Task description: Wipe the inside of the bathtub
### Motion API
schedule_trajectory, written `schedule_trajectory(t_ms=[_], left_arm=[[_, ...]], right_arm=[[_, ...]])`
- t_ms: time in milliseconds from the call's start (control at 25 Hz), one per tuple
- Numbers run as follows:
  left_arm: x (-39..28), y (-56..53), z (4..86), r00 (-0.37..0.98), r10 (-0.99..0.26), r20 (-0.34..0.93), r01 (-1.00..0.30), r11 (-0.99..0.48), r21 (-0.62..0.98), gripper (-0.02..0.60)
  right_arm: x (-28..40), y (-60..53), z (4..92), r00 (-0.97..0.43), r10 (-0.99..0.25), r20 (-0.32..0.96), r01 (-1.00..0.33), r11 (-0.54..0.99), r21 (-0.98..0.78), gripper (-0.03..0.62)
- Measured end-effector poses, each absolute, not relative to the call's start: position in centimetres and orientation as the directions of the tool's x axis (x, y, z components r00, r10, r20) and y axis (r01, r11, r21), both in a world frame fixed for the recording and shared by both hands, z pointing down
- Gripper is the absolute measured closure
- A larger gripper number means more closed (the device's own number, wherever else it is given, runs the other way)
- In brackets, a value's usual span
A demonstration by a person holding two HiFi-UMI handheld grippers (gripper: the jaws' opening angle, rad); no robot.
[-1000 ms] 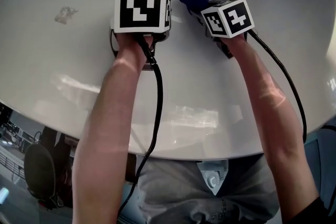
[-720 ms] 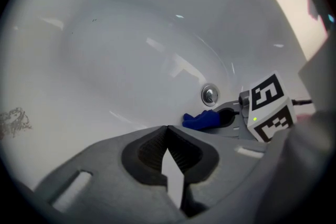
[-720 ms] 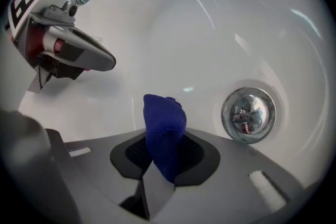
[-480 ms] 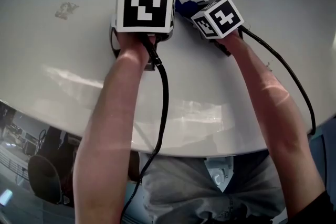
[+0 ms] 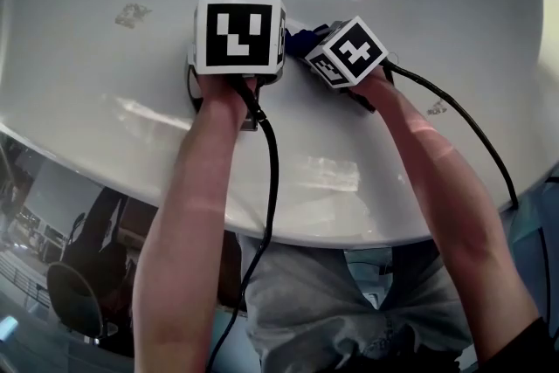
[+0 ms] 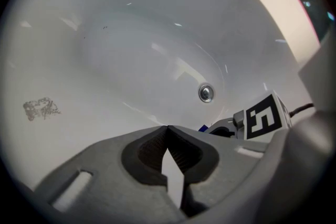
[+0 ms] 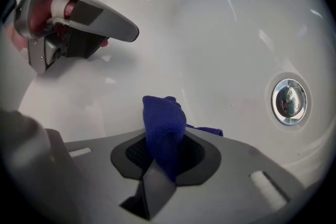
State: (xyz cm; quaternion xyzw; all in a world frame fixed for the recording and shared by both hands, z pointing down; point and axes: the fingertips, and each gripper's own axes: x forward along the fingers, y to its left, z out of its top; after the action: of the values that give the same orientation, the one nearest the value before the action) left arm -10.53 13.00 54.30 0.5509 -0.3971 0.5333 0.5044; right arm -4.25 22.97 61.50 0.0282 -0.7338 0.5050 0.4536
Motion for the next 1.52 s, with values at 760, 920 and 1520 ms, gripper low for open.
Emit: schedule_trajectory(t_ms=[760, 920, 1520], left_arm=[[-8.8, 15.0, 47.5, 0.121, 0.092, 0.988, -0.963, -0.231, 0.140, 0.580], [-8.4, 14.5, 45.9, 0.147, 0.074, 0.986, -0.962, -0.221, 0.160, 0.580], [-10.8, 16.4, 39.1, 0.050, 0.133, 0.990, -0.978, -0.195, 0.076, 0.580]], right_arm=[[-6.2, 26.2, 49.8, -0.644, 0.462, 0.610, -0.426, 0.446, -0.787, 0.510], [-6.1, 26.6, 47.4, -0.661, 0.464, 0.590, -0.406, 0.440, -0.801, 0.510], [-6.5, 28.7, 38.4, -0.692, 0.513, 0.508, -0.301, 0.434, -0.849, 0.507]])
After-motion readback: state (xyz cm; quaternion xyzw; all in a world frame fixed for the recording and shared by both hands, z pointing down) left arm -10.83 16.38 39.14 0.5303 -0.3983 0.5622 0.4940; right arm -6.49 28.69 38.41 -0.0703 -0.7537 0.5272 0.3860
